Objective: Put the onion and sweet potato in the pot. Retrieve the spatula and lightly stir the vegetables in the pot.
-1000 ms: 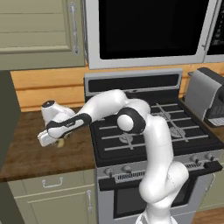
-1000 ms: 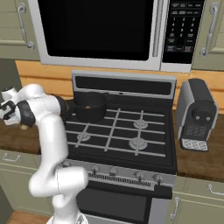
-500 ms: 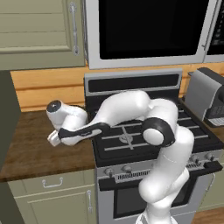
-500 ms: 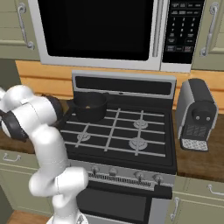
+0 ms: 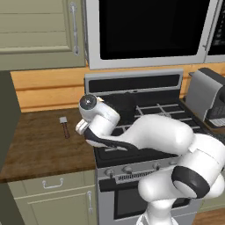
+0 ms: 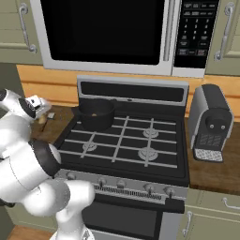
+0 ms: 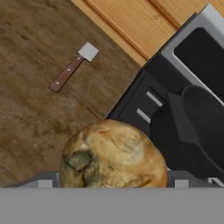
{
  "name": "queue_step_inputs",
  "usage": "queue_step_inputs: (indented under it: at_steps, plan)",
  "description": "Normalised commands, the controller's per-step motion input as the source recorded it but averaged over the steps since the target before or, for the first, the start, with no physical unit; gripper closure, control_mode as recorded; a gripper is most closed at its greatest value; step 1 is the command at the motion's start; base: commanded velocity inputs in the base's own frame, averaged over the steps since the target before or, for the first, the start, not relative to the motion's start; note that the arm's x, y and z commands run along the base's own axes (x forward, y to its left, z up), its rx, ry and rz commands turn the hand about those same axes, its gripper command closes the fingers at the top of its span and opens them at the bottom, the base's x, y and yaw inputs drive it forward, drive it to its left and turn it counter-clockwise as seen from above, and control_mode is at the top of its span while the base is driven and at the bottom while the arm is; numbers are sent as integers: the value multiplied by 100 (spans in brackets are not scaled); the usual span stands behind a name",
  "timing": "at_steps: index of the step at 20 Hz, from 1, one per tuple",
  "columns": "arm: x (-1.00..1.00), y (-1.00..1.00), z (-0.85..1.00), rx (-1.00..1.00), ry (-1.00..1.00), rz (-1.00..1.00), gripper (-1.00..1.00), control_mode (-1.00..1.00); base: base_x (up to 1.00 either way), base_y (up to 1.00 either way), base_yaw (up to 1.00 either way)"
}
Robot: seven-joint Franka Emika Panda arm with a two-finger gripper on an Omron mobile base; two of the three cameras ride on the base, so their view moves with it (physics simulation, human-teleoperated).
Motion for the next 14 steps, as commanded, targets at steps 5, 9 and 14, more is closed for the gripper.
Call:
queue_step_inputs:
  at_steps: [5, 9, 14]
  plan:
    - [56, -100, 81, 8, -1, 0, 100, -100, 0, 0, 0]
    - [76, -100, 25, 7, 2, 0, 100, -100, 0, 0, 0]
    - [88, -81, 0, 1, 9, 0, 100, -100, 0, 0, 0]
